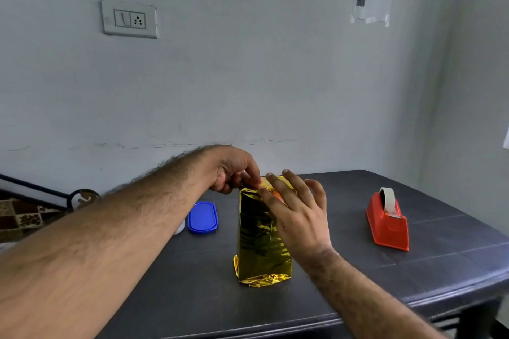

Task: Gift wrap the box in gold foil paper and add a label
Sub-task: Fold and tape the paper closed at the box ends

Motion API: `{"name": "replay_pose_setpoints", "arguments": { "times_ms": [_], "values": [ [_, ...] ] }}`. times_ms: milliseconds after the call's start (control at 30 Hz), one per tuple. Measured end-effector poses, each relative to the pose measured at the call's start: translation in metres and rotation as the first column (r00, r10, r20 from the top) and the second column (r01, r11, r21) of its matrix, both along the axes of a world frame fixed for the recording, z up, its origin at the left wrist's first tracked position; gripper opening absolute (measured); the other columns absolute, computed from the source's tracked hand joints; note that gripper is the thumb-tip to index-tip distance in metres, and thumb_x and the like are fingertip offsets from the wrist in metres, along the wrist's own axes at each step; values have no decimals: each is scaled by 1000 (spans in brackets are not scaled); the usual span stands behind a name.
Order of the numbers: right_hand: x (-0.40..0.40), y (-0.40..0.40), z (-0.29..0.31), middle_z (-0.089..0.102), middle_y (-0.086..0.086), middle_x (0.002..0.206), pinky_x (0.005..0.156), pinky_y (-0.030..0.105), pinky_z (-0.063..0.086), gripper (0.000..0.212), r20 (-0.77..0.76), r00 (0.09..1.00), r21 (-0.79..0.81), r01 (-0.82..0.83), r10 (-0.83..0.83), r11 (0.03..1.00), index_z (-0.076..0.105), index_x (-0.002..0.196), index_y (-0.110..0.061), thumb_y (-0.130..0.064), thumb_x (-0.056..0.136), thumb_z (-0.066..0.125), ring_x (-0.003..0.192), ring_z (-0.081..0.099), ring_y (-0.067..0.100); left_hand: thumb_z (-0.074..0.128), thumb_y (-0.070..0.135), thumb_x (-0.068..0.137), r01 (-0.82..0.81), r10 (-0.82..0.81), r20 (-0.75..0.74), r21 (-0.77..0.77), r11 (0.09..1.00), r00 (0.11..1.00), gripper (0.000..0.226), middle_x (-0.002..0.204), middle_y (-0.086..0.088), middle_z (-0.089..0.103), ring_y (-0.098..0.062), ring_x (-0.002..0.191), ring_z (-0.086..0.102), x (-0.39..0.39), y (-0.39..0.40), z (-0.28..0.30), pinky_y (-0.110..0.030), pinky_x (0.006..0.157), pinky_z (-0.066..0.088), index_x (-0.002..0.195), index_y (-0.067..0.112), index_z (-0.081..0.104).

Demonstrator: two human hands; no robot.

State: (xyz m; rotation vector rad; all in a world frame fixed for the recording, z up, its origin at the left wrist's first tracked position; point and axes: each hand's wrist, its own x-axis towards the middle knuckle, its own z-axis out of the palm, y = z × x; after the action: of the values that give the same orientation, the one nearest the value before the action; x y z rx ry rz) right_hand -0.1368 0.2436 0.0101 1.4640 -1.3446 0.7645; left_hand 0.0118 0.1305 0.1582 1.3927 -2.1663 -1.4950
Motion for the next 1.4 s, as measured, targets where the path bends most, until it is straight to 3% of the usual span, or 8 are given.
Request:
{"name": "replay_pose_setpoints", "arguments": {
  "times_ms": [233,433,700,800,900,1133,1233,1400],
  "values": [
    [-6,2,11,76,-7,122,115,52,39,47,45,988,18,-150,149,988,77,124,-24,-2,83,78,122,66,21,81,1,70,-80,67,-75,-195,977,995,18,65,-4,73,-10,50,34,-2,14,1,-19,48,27,66,10,66],
    [-14,13,40,79,-24,104,90,35,51,41,607,752,151,-425,255,893,53,119,-33,-24,92,82,108,63,10,92,7,65,-127,87,-134,-331,935,987,20,59,-2,67,-13,53,46,1,16,-9,-19,45,35,70,2,73],
    [-28,18,61,78,-21,99,83,29,56,28,501,837,284,-400,221,872,80,115,-32,-34,87,87,98,68,0,94,5,68,-136,99,-173,-215,967,980,30,77,-8,56,-15,62,44,11,11,-18,-24,45,33,81,5,67],
    [-28,19,57,79,-18,96,82,28,60,28,555,797,230,-423,239,877,81,111,-30,-32,84,89,94,71,-1,95,0,66,-163,46,-381,-281,946,923,62,102,-9,65,-21,86,56,13,13,-33,-28,55,44,114,12,57],
    [-24,17,56,80,-18,97,87,26,61,32,586,771,211,-445,252,870,80,114,-26,-27,83,91,95,73,-6,88,2,77,-103,-207,-425,-599,794,881,71,104,8,77,-13,96,61,19,18,-50,-27,78,48,128,26,45],
    [-26,16,64,79,-15,95,88,30,62,34,553,802,260,-424,227,867,80,113,-24,-28,81,92,93,74,-1,67,9,98,99,-346,14,-969,228,938,53,122,7,77,-13,107,71,32,33,-75,-31,95,57,137,31,38],
    [-27,12,69,73,-14,104,88,34,57,41,459,858,290,-390,230,874,74,119,-27,-34,82,88,100,67,7,69,15,98,43,-373,-42,-975,218,927,53,123,7,76,-13,111,72,35,29,-85,-29,94,58,135,35,37],
    [-32,0,77,46,-8,164,127,42,27,60,206,975,630,-195,80,752,48,157,-29,-53,102,46,154,34,12,73,14,97,-38,-406,-142,-966,254,903,49,115,17,77,-2,103,72,30,20,-86,-6,83,50,130,35,44]
  ]
}}
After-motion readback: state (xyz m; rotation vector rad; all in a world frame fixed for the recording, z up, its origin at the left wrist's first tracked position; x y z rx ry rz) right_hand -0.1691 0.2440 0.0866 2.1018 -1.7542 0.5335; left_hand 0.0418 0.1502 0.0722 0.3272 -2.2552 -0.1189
